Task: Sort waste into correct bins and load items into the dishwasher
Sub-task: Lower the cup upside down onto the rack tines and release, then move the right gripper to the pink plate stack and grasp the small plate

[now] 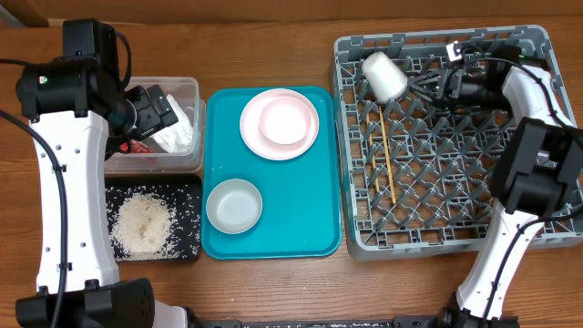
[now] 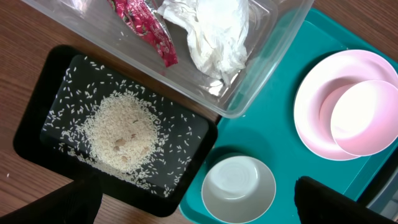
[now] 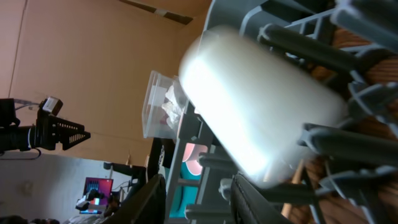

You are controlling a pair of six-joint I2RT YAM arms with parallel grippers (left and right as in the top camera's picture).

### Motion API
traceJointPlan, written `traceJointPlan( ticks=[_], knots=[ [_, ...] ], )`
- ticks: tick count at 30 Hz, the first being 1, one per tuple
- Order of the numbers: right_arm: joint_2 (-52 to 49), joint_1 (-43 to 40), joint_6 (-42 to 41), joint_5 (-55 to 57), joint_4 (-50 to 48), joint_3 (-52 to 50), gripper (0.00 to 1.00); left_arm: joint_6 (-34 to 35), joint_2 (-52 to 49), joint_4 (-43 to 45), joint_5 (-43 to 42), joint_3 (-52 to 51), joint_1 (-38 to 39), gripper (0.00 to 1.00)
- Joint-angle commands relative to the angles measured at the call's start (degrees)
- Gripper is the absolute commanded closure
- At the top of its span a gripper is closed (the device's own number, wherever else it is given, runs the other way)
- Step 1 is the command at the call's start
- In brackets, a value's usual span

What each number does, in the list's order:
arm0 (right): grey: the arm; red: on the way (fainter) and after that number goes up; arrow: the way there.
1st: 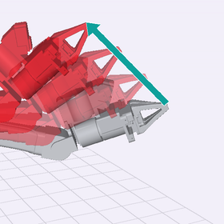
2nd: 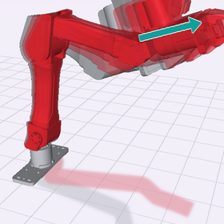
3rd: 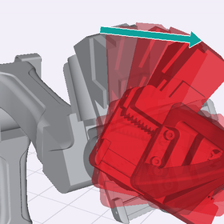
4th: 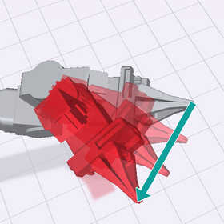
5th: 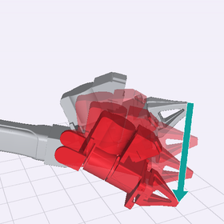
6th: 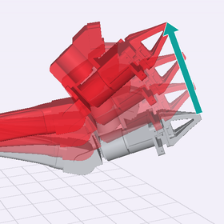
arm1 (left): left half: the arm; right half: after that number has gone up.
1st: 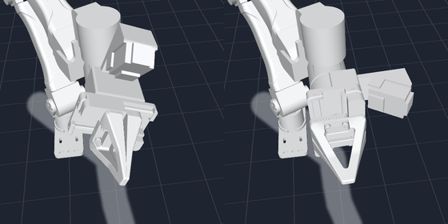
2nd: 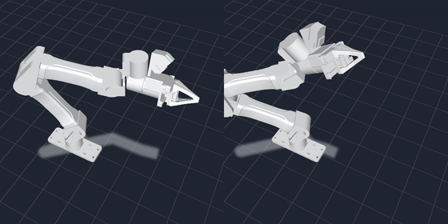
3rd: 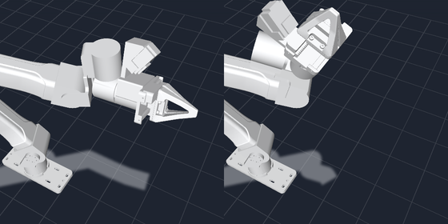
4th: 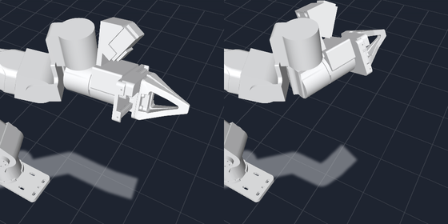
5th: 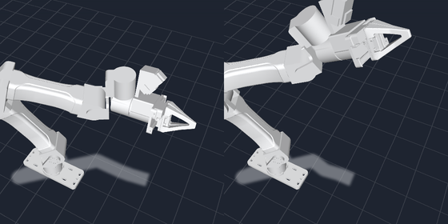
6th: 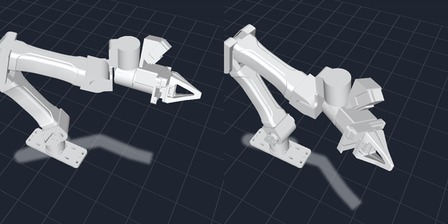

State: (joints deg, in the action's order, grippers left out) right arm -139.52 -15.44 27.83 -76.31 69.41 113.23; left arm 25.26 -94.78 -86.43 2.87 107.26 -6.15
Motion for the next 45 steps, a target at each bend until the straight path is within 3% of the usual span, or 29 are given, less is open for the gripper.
traceJointPlan(
  ticks=[1,11,18,25,35,45],
  knots=[
    [1.4,-1.5,-1.9,3.2,0.7,0.6,0.64,-0.9,-0.1,-0.1,0.5,0.1,-0.2,0.0],
    [10.0,-0.5,-12.4,26.9,5.2,6.6,0.64,-0.9,-0.1,-0.1,0.5,0.1,-0.2,0.0],
    [19.9,6.0,-19.9,47.7,4.2,6.6,0.64,-0.9,-0.1,-0.1,0.5,0.1,-0.2,0.0],
    [25.7,20.7,-20.7,61.4,4.2,6.6,0.65,-0.9,-0.1,-0.1,0.5,0.1,-0.2,0.0],
    [24.5,44.3,-21.1,68.4,1.3,6.4,0.64,-0.9,-0.1,-0.1,0.5,0.1,-0.2,0.0],
    [20.8,57.1,-22.3,77.1,-4.9,4.3,0.64,-0.9,-0.1,-0.1,0.5,0.1,-0.2,0.0]
  ],
)
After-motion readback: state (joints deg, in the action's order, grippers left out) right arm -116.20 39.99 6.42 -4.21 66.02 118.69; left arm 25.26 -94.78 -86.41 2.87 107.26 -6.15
